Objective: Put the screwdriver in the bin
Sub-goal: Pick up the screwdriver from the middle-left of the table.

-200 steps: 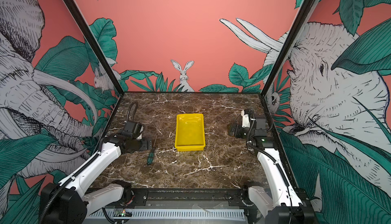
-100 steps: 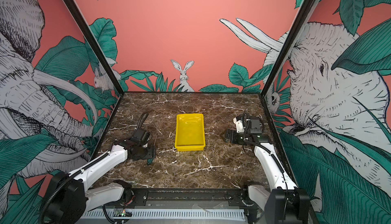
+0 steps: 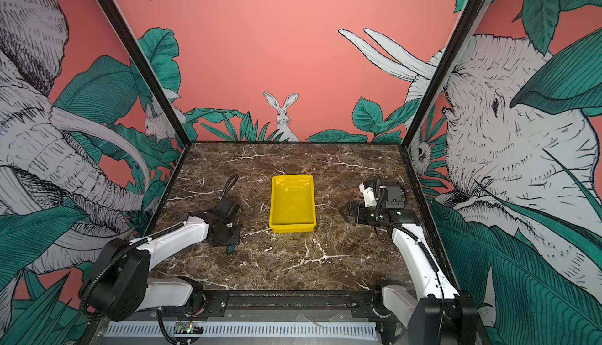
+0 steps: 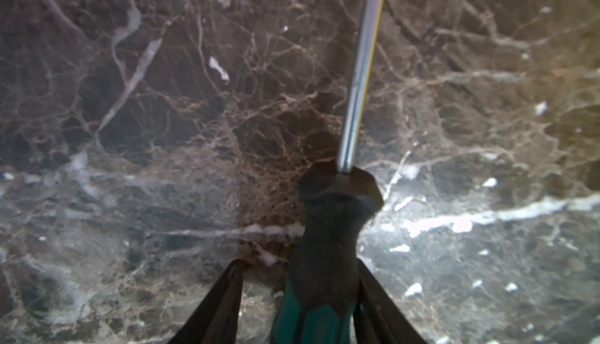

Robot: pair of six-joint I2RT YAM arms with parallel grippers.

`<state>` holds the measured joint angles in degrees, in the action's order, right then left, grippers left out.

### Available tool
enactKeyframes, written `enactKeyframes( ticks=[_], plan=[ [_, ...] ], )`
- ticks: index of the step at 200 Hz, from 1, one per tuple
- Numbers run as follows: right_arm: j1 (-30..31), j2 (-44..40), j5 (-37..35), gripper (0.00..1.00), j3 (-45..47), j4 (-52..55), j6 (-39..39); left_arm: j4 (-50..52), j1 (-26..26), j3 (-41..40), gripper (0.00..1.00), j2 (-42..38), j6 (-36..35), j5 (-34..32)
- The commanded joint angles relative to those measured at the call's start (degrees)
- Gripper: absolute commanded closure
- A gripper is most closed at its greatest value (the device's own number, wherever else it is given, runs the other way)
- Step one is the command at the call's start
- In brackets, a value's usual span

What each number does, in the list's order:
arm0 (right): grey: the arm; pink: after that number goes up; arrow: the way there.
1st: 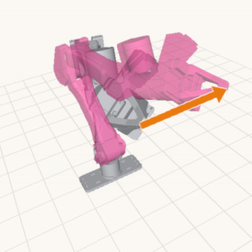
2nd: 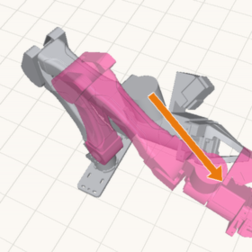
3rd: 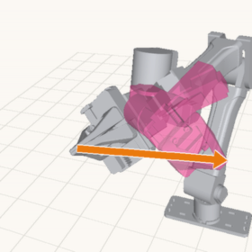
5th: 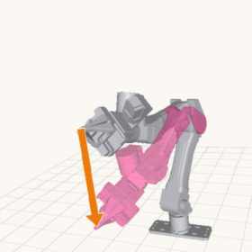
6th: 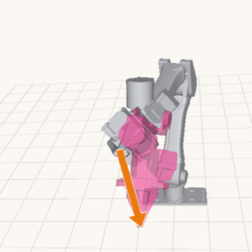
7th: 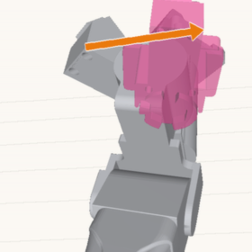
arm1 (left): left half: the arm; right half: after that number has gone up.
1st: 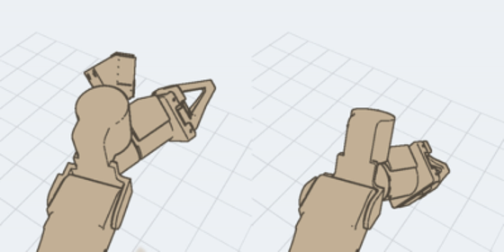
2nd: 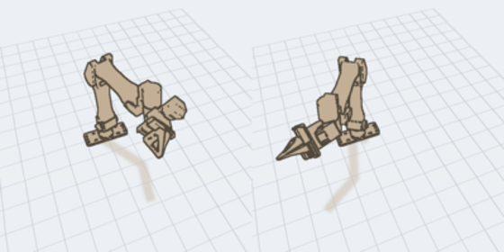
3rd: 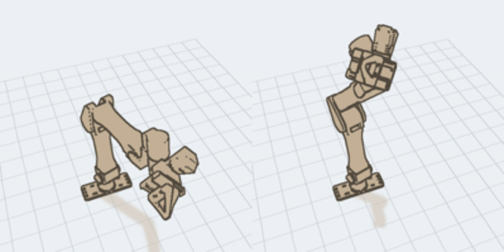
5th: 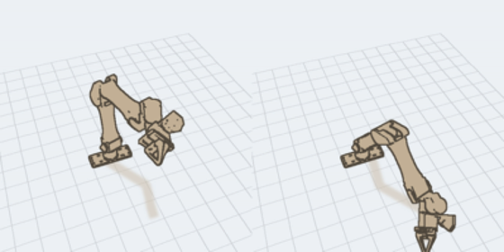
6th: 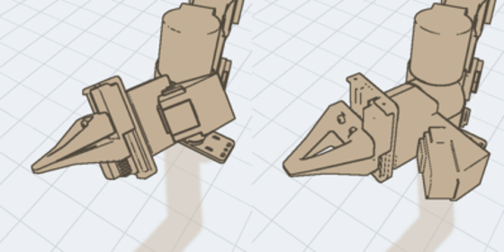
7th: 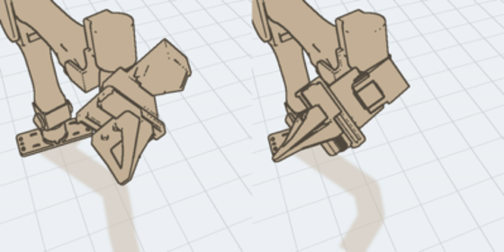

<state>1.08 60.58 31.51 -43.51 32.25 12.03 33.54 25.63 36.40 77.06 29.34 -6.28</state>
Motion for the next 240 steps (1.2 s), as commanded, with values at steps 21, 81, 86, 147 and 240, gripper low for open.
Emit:
enactKeyframes(
  ticks=[21,81,86,147,240],
  plan=[
    [-0.07,-1.52,-1.99,0.01,-0.07,1.21,0.56,-2.76,0.34,0.82,0.57,1.88,0.37,-1.32],
    [-0.02,-2.99,-1.8,0.01,-0.73,1.6,2.44,0.06,1.07,3.32,1.0,1.75,0.38,-2.32],
    [-0.02,-3.11,-2.01,0.01,-0.88,2.11,2.31,0.8,1.04,3.87,1.0,1.21,0.41,-2.33],
    [-0.01,-5.02,-3.08,0.01,-1.08,5.27,2.2,10.1,3.69,13.95,1.0,-6.57,-0.19,-4.64],
    [-0.03,-4.83,-2.27,0.01,-6.42,14.37,-1.65,12.43,14.17,36.01,1.0,1.23,-3.39,-5.3]
  ],
)
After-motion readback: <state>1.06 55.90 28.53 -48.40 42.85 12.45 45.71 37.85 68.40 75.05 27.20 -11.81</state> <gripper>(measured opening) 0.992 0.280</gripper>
